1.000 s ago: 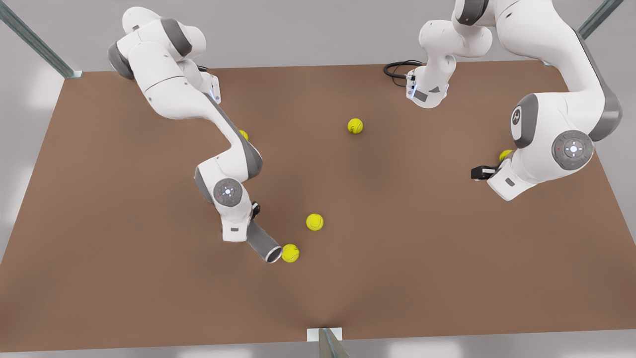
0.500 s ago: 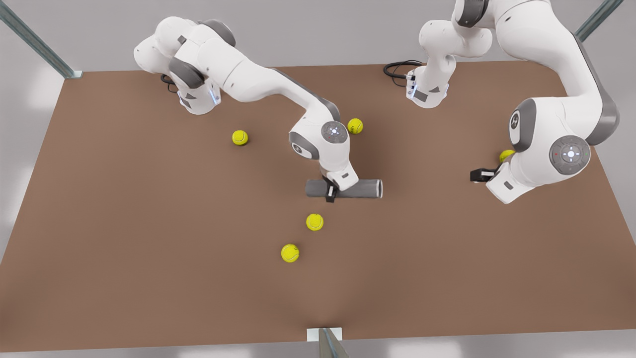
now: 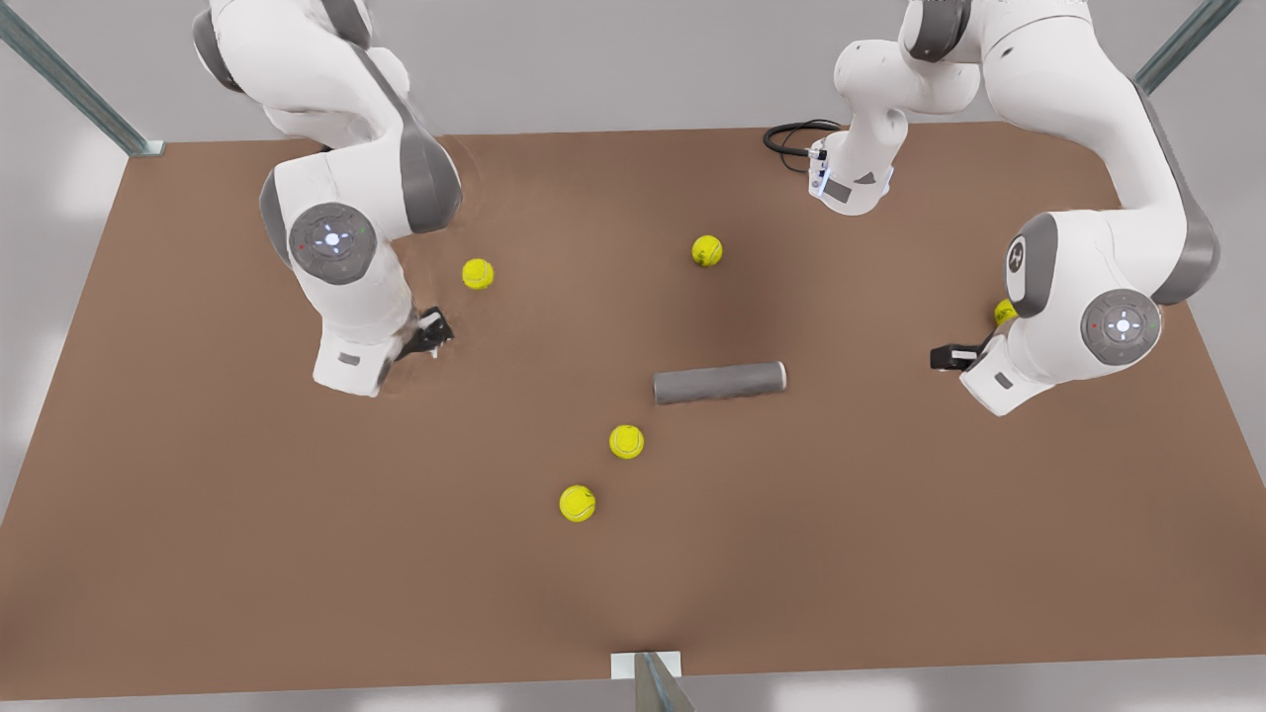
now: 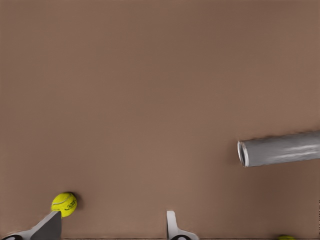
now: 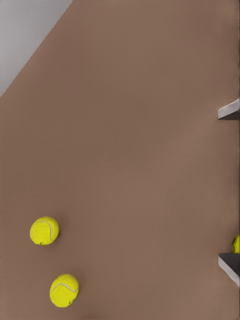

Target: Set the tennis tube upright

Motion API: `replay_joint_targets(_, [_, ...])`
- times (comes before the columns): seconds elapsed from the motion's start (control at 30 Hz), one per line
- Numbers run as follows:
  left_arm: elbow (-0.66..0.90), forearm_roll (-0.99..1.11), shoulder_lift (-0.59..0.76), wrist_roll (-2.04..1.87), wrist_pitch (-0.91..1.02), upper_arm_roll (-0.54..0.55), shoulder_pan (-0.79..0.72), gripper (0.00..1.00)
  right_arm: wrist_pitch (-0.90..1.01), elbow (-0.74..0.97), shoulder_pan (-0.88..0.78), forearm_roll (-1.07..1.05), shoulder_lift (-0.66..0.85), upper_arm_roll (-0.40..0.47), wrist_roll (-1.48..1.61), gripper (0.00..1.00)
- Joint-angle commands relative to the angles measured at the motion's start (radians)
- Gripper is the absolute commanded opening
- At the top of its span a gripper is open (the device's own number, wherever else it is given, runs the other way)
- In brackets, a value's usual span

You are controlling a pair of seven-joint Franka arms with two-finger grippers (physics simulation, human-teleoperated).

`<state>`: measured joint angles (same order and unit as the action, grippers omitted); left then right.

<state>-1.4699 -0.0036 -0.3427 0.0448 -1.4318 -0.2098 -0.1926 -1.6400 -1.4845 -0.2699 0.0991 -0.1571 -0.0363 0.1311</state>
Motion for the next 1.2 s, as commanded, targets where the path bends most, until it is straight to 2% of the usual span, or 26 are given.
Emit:
replay_joint_targets(0.0, [-0.064, -0.322, -0.002, 0.019, -0.006, -0.028, 0.024, 1.0, -0.075, -0.119, 0.007, -0.004, 0.086, -0.001, -0.019, 1.0])
replay_joint_targets(0.07, [-0.338, -0.55, 0.001, 0.282, -0.114, -0.092, 0.028, 1.0, 0.009, -0.036, 0.029, 0.019, 0.084, -0.001, -0.087, 1.0])
replay_joint_targets(0.17, [-0.783, -0.766, 0.149, 0.483, -0.541, -0.096, 0.021, 1.0, 0.041, -0.008, 0.061, 0.011, 0.08, 0.007, -0.087, 1.0])
replay_joint_targets(0.27, [-0.888, -1.049, 0.126, 0.55, -0.59, -0.039, -0.005, 1.0, 0.074, -0.01, 0.103, 0.008, 0.079, 0.006, -0.087, 1.0])
replay_joint_targets(0.4, [-0.926, -1.208, 0.059, 0.705, -0.59, 0.073, -0.004, 1.0, 0.077, -0.01, 0.118, 0.004, 0.079, 0.006, -0.087, 1.0])
replay_joint_targets(0.47, [-0.926, -1.316, 0.033, 0.705, -0.648, 0.144, -0.005, 1.0, 0.08, -0.01, 0.126, 0.005, 0.079, 0.006, -0.087, 1.0])
replay_joint_targets(0.57, [-0.923, -1.371, -0.013, 0.779, -0.662, 0.153, -0.004, 1.0, 0.078, 0.007, 0.123, 0.014, 0.065, 0.006, -0.094, 1.0])
replay_joint_targets(0.8, [-0.923, -1.368, -0.013, 0.787, -0.653, 0.155, -0.005, 1.0, 0.08, 0.015, 0.124, 0.016, 0.056, 0.006, -0.093, 1.0])
replay_joint_targets(1.17, [-0.922, -1.369, -0.033, 0.784, -0.648, 0.214, -0.005, 1.0, 0.085, 0.013, 0.138, 0.017, 0.056, 0.007, -0.091, 1.0])
